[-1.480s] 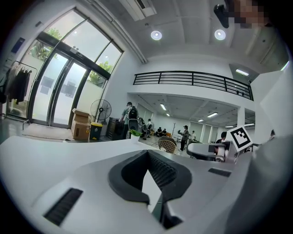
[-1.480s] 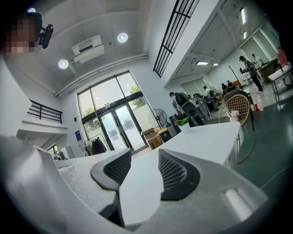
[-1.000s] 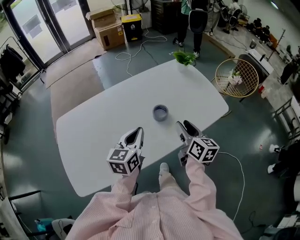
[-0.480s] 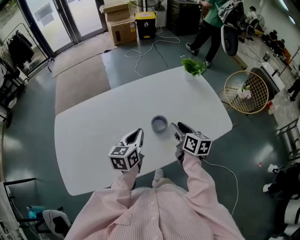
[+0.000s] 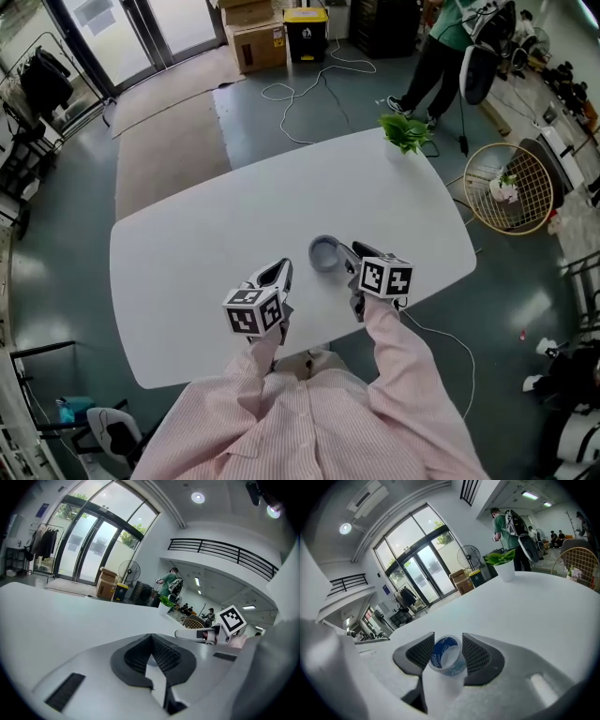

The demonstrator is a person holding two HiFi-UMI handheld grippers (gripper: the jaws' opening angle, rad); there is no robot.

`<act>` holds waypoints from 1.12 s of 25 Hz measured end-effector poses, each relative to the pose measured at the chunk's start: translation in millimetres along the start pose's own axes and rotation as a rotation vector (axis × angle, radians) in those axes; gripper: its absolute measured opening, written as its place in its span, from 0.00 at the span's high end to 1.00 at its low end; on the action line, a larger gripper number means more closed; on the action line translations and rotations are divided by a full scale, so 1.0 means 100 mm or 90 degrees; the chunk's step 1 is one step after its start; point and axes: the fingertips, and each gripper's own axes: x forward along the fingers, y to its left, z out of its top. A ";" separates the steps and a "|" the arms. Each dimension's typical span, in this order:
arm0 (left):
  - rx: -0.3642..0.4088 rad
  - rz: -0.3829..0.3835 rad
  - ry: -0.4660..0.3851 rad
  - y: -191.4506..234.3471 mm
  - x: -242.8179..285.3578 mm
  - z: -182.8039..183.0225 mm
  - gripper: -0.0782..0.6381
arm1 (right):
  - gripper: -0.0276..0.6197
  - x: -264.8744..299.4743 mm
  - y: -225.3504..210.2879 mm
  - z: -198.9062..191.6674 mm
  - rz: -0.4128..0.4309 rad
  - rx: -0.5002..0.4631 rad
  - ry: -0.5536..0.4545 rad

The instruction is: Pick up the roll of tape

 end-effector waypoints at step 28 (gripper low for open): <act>-0.075 0.000 0.092 0.28 0.48 -0.34 0.89 | 0.78 0.66 -0.41 -0.47 -0.134 -0.021 0.253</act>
